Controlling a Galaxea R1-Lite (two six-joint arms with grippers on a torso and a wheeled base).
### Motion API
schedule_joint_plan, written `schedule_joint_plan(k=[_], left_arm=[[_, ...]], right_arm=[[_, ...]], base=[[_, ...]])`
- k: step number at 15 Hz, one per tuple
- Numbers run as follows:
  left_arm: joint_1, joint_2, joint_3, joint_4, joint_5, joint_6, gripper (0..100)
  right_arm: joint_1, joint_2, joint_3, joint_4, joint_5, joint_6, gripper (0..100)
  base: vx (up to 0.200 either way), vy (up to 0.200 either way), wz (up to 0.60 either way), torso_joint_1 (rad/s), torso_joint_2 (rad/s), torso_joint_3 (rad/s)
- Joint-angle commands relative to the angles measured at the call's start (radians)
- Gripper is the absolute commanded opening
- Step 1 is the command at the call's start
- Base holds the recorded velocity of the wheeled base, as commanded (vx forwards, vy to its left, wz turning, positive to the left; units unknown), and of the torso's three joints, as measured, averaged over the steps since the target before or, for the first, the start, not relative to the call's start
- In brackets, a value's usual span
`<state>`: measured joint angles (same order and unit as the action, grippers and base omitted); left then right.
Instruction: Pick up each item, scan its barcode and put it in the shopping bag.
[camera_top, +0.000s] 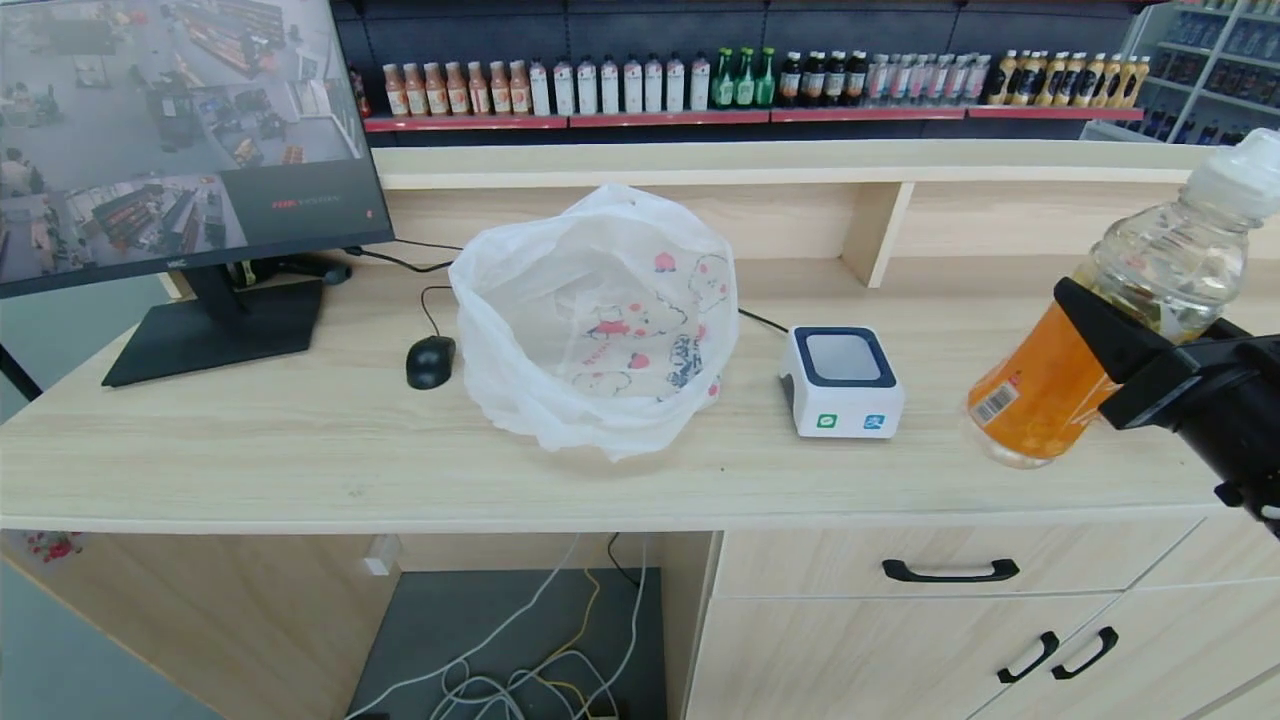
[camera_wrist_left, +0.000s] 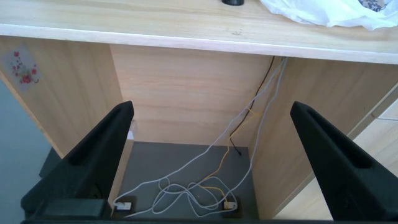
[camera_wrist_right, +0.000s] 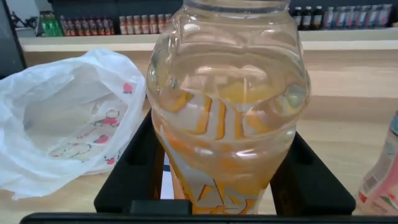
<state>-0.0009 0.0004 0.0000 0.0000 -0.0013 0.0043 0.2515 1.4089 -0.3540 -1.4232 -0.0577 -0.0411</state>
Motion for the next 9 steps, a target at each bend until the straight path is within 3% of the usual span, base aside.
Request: schedule_joint_plan(k=[1, 6, 9], left_arm=[[0.001, 0.0, 0.0, -0.002, 0.0, 0.0, 100], [-0.001, 0.0, 0.0, -0.002, 0.001, 0.0, 100], [0.001, 0.0, 0.0, 0.0, 0.0, 0.0, 100]], right_arm=[[0.012, 0.019, -0.043, 0.003, 0.004, -0.039, 0], [0.037, 0.102, -0.195, 0.033, 0.001, -0.164, 0], [0.097, 0.11, -0.278, 0.138, -0.002, -0.281, 0]], base=[[0.0, 0.0, 0.0, 0.0, 0.0, 0.0], [0.0, 0.0, 0.0, 0.0, 0.0, 0.0], [0.0, 0.0, 0.0, 0.0, 0.0, 0.0]])
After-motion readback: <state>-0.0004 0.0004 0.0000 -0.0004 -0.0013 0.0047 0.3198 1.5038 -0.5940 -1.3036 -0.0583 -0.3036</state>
